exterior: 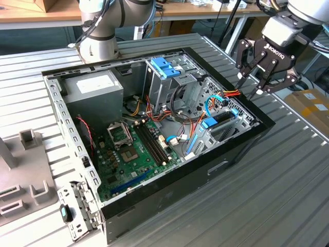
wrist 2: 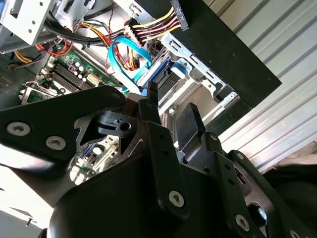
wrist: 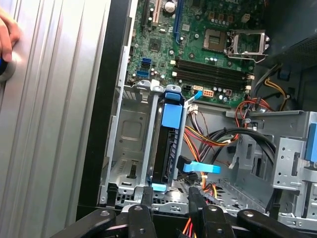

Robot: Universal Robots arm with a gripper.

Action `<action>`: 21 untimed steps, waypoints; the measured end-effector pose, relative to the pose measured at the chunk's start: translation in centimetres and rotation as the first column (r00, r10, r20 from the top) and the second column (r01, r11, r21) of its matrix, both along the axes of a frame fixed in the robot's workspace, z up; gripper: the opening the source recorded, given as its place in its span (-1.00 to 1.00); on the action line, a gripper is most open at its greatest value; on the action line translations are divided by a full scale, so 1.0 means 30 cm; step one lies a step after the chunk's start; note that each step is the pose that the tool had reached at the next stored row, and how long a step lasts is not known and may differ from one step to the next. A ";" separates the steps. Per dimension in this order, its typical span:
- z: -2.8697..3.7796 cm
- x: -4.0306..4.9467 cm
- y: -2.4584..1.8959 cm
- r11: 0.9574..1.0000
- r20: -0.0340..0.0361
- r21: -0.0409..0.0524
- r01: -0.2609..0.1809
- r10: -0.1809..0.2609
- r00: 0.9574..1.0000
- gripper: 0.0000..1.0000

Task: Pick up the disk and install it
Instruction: 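Insert the first disk wire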

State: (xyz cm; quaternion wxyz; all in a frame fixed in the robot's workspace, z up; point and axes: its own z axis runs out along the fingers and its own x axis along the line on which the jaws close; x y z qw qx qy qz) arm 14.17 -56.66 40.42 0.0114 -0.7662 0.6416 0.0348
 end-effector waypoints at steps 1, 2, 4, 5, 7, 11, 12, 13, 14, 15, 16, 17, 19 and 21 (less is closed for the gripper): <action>-0.001 0.000 0.000 1.000 0.000 0.000 -0.001 0.001 1.000 -0.16; -0.002 0.001 0.000 1.000 0.000 0.000 -0.002 0.002 1.000 -0.16; -0.005 0.001 0.000 1.000 0.000 0.000 -0.003 0.003 1.000 -0.16; -0.006 0.001 0.000 1.000 0.000 0.000 -0.004 0.004 1.000 -0.16; -0.007 0.001 0.000 1.000 0.000 0.000 -0.006 0.006 1.000 -0.16; -0.010 0.002 0.000 1.000 0.000 0.000 -0.010 0.010 1.000 -0.16; -0.011 0.002 0.000 1.000 0.000 0.000 -0.011 0.011 1.000 -0.16; -0.012 0.002 0.000 1.000 0.000 0.000 -0.012 0.012 1.000 -0.16; -0.012 0.002 0.000 1.000 0.000 0.000 -0.013 0.013 1.000 -0.16; -0.013 0.002 0.000 1.000 0.000 0.000 -0.013 0.013 1.000 -0.16; -0.014 0.002 0.000 1.000 0.000 0.000 -0.014 0.014 1.000 -0.16; -0.014 0.002 0.000 1.000 0.000 0.000 -0.015 0.015 1.000 -0.16; -0.015 0.002 0.000 1.000 0.000 0.000 -0.016 0.016 1.000 -0.16; -0.017 0.002 0.000 1.000 0.000 0.000 -0.017 0.017 1.000 -0.16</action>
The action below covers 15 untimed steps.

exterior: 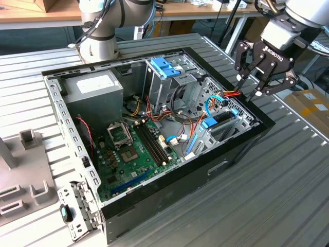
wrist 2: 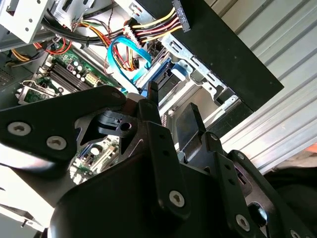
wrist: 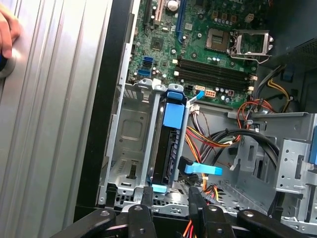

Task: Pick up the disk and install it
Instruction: 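Insert the first disk wire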

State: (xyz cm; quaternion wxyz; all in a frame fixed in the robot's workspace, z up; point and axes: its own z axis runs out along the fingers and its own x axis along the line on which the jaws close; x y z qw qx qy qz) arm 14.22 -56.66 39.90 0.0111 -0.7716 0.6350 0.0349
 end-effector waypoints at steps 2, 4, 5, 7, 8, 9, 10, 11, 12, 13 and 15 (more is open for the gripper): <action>-0.001 0.000 0.000 1.000 0.000 0.000 -0.001 0.001 1.000 -0.16; -0.002 0.000 0.000 1.000 0.000 0.000 -0.002 0.002 1.000 -0.16; -0.004 0.000 0.000 1.000 0.000 0.000 -0.004 0.004 1.000 -0.16; -0.004 0.000 0.000 1.000 0.000 0.000 -0.006 0.006 1.000 -0.16; -0.005 0.000 0.000 1.000 0.000 0.000 -0.007 0.007 1.000 -0.16; -0.005 0.000 0.000 1.000 0.000 0.000 -0.008 0.008 1.000 -0.16; -0.005 0.000 0.000 1.000 0.000 0.000 -0.008 0.008 1.000 -0.16; -0.005 0.000 0.000 1.000 0.000 0.000 -0.009 0.009 1.000 -0.16; -0.005 0.000 0.000 1.000 0.000 0.000 -0.010 0.010 1.000 -0.16; -0.005 0.000 0.000 1.000 0.000 0.000 -0.011 0.011 1.000 -0.16; -0.005 0.000 0.000 1.000 0.000 0.000 -0.014 0.014 1.000 -0.16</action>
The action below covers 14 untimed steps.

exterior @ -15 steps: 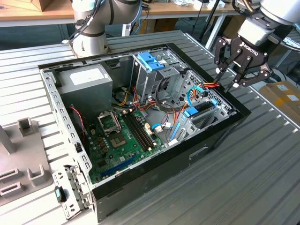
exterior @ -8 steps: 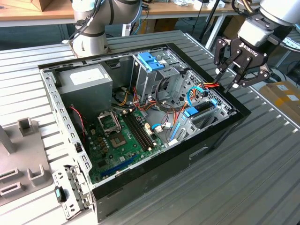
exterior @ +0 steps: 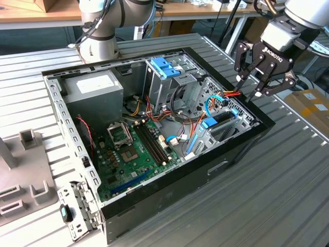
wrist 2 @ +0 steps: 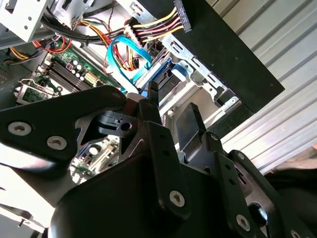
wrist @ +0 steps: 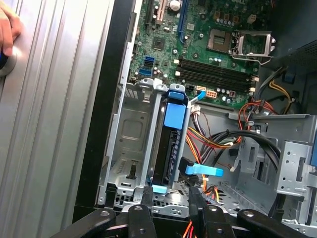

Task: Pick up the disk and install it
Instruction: 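Insert the first disk wire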

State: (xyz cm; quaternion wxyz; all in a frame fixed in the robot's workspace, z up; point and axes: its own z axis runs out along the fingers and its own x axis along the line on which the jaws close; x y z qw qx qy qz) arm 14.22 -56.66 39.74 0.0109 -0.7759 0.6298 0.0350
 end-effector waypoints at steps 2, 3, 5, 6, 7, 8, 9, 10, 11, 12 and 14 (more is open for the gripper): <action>0.000 0.000 0.000 1.000 0.000 0.000 -0.003 0.003 1.000 -0.16; 0.000 0.000 0.000 1.000 0.000 0.000 -0.007 0.007 1.000 -0.16; -0.001 0.000 0.000 1.000 0.000 0.000 -0.018 0.018 1.000 -0.16; -0.001 0.000 0.000 1.000 0.000 0.000 -0.024 0.024 1.000 -0.16; -0.001 0.000 0.000 0.999 0.000 0.000 -0.035 0.035 0.999 -0.16; -0.001 0.000 0.000 0.999 0.000 0.000 -0.042 0.042 0.999 -0.16; -0.001 0.000 0.000 0.999 0.000 0.000 -0.048 0.048 0.999 -0.16; 0.000 0.000 0.000 0.998 0.000 0.000 -0.060 0.060 0.998 -0.16; -0.001 0.000 0.000 0.998 0.000 0.000 -0.067 0.067 0.998 -0.16; -0.001 0.000 0.000 0.997 0.000 0.000 -0.076 0.076 0.997 -0.16; -0.001 0.000 0.000 0.996 0.000 0.000 -0.092 0.092 0.996 -0.16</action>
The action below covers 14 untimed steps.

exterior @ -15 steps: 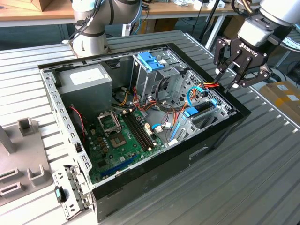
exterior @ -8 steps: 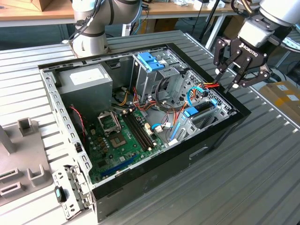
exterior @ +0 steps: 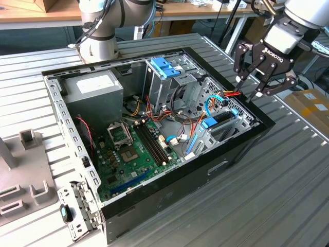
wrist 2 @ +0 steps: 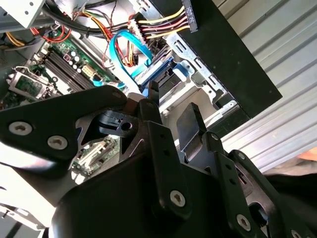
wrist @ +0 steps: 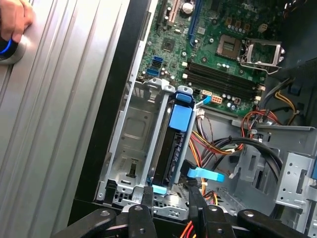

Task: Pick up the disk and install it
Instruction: 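Insert the first disk wire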

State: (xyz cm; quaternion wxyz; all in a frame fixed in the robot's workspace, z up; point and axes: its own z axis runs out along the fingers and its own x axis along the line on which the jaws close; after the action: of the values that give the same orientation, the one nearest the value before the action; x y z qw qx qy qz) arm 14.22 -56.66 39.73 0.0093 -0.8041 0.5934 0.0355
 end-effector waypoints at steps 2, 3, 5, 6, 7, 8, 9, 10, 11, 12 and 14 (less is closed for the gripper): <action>0.000 0.000 0.000 1.000 0.000 0.000 -0.014 0.014 1.000 -0.16; 0.000 0.000 0.000 1.000 0.000 0.000 -0.025 0.025 1.000 -0.16; 0.000 0.000 0.000 0.999 0.000 0.000 -0.040 0.040 0.999 -0.16; 0.000 0.000 0.000 0.999 0.000 0.000 -0.046 0.046 0.999 -0.16; 0.000 0.000 0.000 0.998 0.000 0.000 -0.055 0.055 0.998 -0.16; 0.000 0.000 0.000 0.998 0.000 0.000 -0.064 0.064 0.998 -0.16; 0.000 0.000 0.000 0.997 0.000 0.000 -0.073 0.073 0.997 -0.16; 0.000 0.000 0.000 0.997 0.000 0.000 -0.080 0.080 0.997 -0.16; 0.000 0.000 0.000 0.996 0.000 0.000 -0.085 0.085 0.996 -0.16; 0.000 0.000 0.000 0.996 0.000 0.000 -0.090 0.090 0.996 -0.16; 0.000 0.000 0.000 0.995 0.000 0.000 -0.103 0.103 0.995 -0.16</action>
State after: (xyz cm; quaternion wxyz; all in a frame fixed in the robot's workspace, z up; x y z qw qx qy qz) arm 14.22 -56.66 39.72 0.0074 -0.8336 0.5512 0.0359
